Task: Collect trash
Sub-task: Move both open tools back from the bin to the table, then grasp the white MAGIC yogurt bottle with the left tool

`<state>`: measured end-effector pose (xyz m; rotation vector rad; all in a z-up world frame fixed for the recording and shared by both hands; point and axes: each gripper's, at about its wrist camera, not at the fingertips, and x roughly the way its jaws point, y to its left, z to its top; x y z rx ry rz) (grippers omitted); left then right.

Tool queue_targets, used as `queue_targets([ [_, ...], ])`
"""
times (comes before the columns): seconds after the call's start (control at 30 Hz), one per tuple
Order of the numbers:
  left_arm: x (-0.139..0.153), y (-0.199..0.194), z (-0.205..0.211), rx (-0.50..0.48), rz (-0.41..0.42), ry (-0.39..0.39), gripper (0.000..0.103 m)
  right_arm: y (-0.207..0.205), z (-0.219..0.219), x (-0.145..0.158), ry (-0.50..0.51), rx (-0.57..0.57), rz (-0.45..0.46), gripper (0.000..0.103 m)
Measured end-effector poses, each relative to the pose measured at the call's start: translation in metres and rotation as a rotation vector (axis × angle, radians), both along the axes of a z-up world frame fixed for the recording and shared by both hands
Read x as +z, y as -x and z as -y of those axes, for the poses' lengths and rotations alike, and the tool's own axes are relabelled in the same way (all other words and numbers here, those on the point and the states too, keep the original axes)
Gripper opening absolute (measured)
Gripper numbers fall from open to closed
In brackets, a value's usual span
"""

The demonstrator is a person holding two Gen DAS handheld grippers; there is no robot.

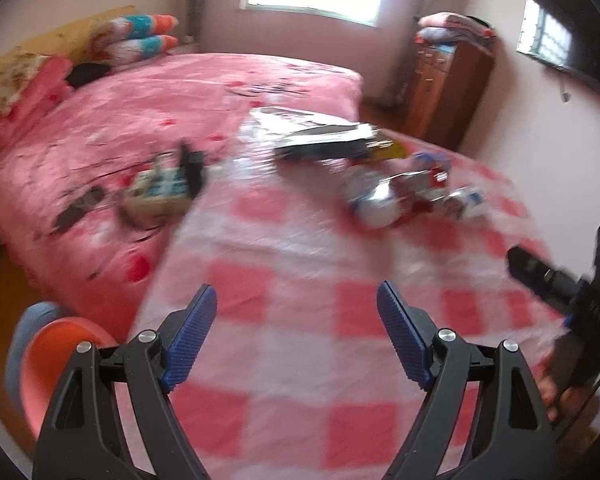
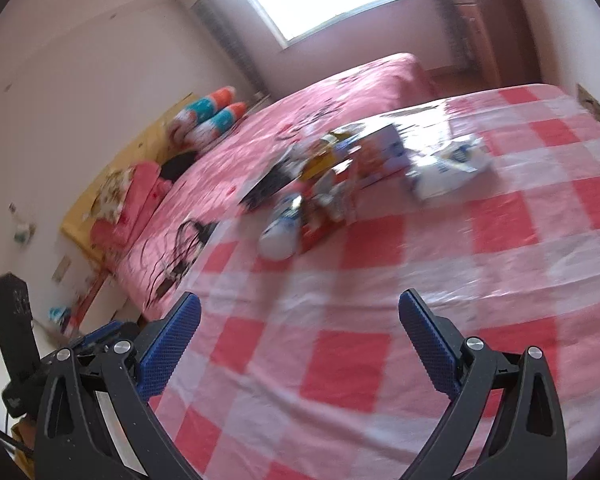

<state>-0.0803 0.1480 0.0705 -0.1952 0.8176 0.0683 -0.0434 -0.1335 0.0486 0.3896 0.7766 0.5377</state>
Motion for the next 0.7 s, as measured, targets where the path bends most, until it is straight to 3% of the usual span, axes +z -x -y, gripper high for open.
queue_targets([
  [0.27,-0.013,-0.096,0.045,-0.063,-0.049,0.085,0.082,-0.009,0.036,-0.003,-0.019,-0.083,-0.007,0.098],
  [0.43,-0.032,-0.144,0.056,-0.029,-0.086,0.108,0.082,-0.010,0.045,-0.005,-0.019,-0.079,-0.009,0.098],
  [0.7,-0.057,-0.181,0.050,0.047,-0.131,0.099,0.077,-0.012,0.051,-0.007,-0.034,-0.074,-0.026,0.098],
])
